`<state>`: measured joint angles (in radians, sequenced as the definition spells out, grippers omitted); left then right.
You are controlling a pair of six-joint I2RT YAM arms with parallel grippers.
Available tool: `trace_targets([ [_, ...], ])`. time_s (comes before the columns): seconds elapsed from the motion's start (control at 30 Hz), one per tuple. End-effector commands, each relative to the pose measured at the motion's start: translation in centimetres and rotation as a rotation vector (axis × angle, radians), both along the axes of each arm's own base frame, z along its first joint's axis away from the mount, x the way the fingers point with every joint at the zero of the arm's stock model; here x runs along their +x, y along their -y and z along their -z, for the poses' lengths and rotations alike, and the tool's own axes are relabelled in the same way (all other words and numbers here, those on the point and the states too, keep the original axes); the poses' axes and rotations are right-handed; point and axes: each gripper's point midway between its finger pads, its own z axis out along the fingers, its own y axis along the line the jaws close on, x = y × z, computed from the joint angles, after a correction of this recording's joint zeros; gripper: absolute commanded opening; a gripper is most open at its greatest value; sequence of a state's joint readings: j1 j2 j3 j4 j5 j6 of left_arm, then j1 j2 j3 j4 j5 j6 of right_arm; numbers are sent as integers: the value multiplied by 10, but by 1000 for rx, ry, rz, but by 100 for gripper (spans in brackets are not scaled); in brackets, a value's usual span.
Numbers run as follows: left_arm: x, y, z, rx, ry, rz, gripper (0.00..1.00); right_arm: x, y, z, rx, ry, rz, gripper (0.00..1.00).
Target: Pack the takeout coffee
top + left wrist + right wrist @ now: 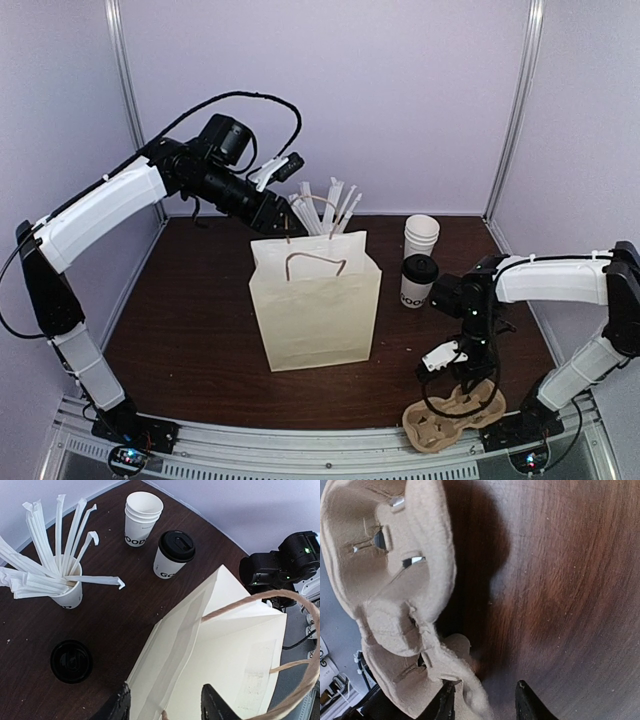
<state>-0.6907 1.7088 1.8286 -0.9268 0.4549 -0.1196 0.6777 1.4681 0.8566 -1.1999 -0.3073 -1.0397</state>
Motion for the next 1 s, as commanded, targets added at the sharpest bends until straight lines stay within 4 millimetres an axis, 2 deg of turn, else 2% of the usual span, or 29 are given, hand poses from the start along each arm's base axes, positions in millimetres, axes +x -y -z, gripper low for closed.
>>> trace_targets([
  [0.0,1,-1,-17,-39,54,-3,49,2,0,10,-22,7,-16,34],
  [0.17,1,0,-13,-34,48,3,49,4,3,4,-37,13,-33,16],
  [0.27,1,1,-13,-34,49,6,49,16,8,-1,-51,55,-39,12],
  [0.37,1,1,-13,-36,52,10,49,37,10,-9,-41,79,2,11],
  [0.53,1,0,-12,-32,52,10,50,87,13,-19,4,137,101,12],
  [0.67,-1,1,-7,-28,41,17,50,112,12,-18,16,143,140,16],
  [0.8,-2,1,-7,-30,35,18,50,122,7,-20,36,136,182,31],
  [0.9,-2,0,-10,-33,43,15,50,128,6,-37,65,188,214,40],
  [0.97,-3,-2,-12,-33,52,11,50,127,2,-55,109,227,229,44],
])
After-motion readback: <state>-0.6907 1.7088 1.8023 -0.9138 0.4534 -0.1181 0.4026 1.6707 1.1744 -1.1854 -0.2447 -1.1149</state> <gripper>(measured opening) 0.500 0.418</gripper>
